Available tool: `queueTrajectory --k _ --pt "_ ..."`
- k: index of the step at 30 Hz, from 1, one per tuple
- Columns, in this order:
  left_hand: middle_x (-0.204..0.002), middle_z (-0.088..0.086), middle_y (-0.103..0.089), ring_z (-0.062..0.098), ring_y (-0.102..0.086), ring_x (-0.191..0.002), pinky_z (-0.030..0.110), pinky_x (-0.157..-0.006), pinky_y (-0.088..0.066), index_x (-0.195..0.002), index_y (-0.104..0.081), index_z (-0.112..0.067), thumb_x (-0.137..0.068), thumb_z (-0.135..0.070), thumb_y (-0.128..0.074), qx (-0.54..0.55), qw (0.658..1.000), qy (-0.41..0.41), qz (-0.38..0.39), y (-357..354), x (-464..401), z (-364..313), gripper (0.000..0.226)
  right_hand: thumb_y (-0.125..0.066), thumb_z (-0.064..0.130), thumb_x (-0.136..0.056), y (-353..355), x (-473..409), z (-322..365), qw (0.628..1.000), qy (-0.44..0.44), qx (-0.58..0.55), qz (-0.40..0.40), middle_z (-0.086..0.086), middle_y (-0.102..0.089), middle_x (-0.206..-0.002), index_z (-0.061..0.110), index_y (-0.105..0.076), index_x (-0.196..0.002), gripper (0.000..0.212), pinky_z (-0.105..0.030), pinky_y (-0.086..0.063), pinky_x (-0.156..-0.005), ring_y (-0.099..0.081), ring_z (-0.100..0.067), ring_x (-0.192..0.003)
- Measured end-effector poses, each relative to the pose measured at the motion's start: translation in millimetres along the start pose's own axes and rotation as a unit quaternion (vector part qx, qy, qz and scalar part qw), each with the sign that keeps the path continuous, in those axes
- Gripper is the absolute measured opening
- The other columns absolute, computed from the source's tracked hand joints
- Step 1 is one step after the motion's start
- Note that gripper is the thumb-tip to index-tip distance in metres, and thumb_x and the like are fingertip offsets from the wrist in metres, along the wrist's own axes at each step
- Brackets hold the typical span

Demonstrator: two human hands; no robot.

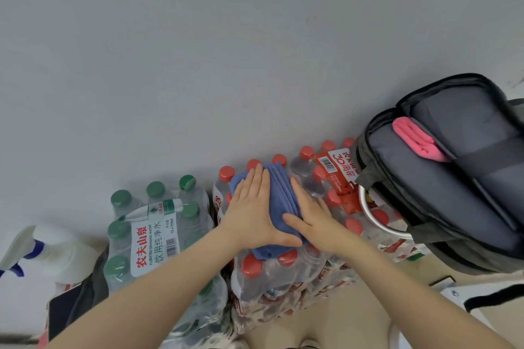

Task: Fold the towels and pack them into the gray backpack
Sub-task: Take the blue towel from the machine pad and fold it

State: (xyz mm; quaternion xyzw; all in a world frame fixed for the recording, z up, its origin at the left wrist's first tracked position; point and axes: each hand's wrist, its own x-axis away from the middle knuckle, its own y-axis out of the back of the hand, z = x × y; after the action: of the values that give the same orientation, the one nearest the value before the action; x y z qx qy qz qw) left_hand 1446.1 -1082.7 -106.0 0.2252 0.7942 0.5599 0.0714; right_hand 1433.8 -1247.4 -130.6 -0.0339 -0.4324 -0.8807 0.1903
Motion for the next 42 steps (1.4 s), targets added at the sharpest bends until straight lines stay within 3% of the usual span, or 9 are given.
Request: queueTrajectory --k 4,7,11,17,24,27,34,39,42 --pt "-0.15 0.002 0.029 0.021 0.026 -0.14 0.037 -0.112 0.016 -0.145 0.017 -0.012 -0.043 -0.093 -0.04 0.014 0.999 -0.032 0.028 -3 -10 6 0.142 -0.036 0.064 -0.079 5 -5 -6 1.0 0.001 -0.013 -0.012 0.004 -0.004 -0.158 0.029 0.011 -0.147 0.09 -0.048 -0.011 -0.117 -0.007 -0.015 -0.144" --pt "-0.144 -0.011 0.026 0.004 0.023 -0.137 0.028 -0.112 0.012 -0.147 0.001 -0.017 -0.047 -0.097 -0.026 0.162 0.977 -0.125 0.063 11 -6 32 0.131 -0.058 0.031 -0.087 16 2 9 0.996 0.029 -0.022 -0.075 0.002 -0.008 -0.156 0.032 -0.015 -0.146 0.073 -0.041 -0.021 -0.116 -0.016 -0.017 -0.141" --pt "-0.149 -0.017 -0.004 -0.001 0.004 -0.141 0.031 -0.119 -0.002 -0.14 -0.033 -0.021 -0.075 -0.078 -0.03 0.16 0.963 -0.208 0.061 11 10 57 0.086 -0.061 0.023 -0.084 24 22 23 0.977 0.144 0.09 -0.127 0.0 -0.042 -0.134 0.018 -0.062 -0.096 0.012 -0.037 -0.04 -0.1 -0.039 -0.015 -0.124" --pt "-0.146 -0.023 -0.018 0.003 -0.005 -0.143 0.033 -0.119 0.0 -0.139 -0.024 -0.027 -0.092 -0.021 -0.036 0.247 0.944 -0.196 0.101 8 -1 67 0.048 -0.053 0.045 -0.078 14 24 24 0.937 0.243 0.219 -0.12 0.004 -0.06 -0.104 0.025 -0.062 -0.107 0.037 -0.032 -0.043 -0.091 -0.046 -0.009 -0.102" --pt "-0.147 -0.016 -0.024 0.005 -0.011 -0.143 0.031 -0.119 -0.007 -0.139 -0.035 -0.024 -0.097 -0.021 -0.038 0.218 0.951 -0.206 0.081 6 -9 66 0.042 -0.07 0.009 -0.066 8 14 41 0.874 0.372 0.291 -0.117 0.004 -0.058 -0.08 0.024 -0.068 -0.079 0.02 -0.026 -0.045 -0.057 -0.043 -0.011 -0.077" --pt "-0.148 -0.017 -0.02 0.002 -0.008 -0.142 0.022 -0.118 -0.004 -0.14 -0.033 -0.026 -0.089 -0.049 -0.042 0.167 0.96 -0.217 0.066 4 -11 64 0.057 -0.06 0.008 -0.074 14 17 31 0.838 0.404 0.343 -0.134 0.003 -0.061 -0.078 0.02 -0.067 -0.075 0.014 -0.024 -0.041 -0.055 -0.043 -0.012 -0.073" --pt "-0.152 -0.009 0.005 0.016 0.009 -0.143 0.024 -0.111 0.011 -0.143 -0.004 -0.031 -0.068 -0.076 -0.039 -0.006 0.957 -0.288 0.023 -2 -9 57 0.094 -0.053 0.011 -0.082 4 42 -20 0.85 0.373 0.332 -0.165 -0.005 -0.063 -0.1 0.009 -0.052 -0.12 0.038 -0.031 -0.045 -0.091 -0.051 -0.019 -0.093" --pt "-0.15 -0.013 0.016 0.014 0.019 -0.14 0.022 -0.105 0.022 -0.142 0.004 -0.034 -0.064 -0.074 -0.05 -0.057 0.954 -0.291 0.037 5 -13 56 0.103 -0.049 0.019 -0.082 17 38 -16 0.886 0.305 0.329 -0.121 -0.009 -0.042 -0.14 0.022 -0.044 -0.132 0.051 -0.035 -0.042 -0.1 -0.042 -0.024 -0.123" --pt "-0.149 -0.013 0.02 0.013 0.023 -0.139 0.022 -0.104 0.025 -0.145 0.002 -0.028 -0.062 -0.076 -0.047 -0.089 0.952 -0.29 0.04 6 -16 52 0.108 -0.05 0.021 -0.081 19 34 -17 0.888 0.28 0.347 -0.11 -0.006 -0.048 -0.14 0.024 -0.038 -0.136 0.057 -0.032 -0.044 -0.099 -0.042 -0.021 -0.13"
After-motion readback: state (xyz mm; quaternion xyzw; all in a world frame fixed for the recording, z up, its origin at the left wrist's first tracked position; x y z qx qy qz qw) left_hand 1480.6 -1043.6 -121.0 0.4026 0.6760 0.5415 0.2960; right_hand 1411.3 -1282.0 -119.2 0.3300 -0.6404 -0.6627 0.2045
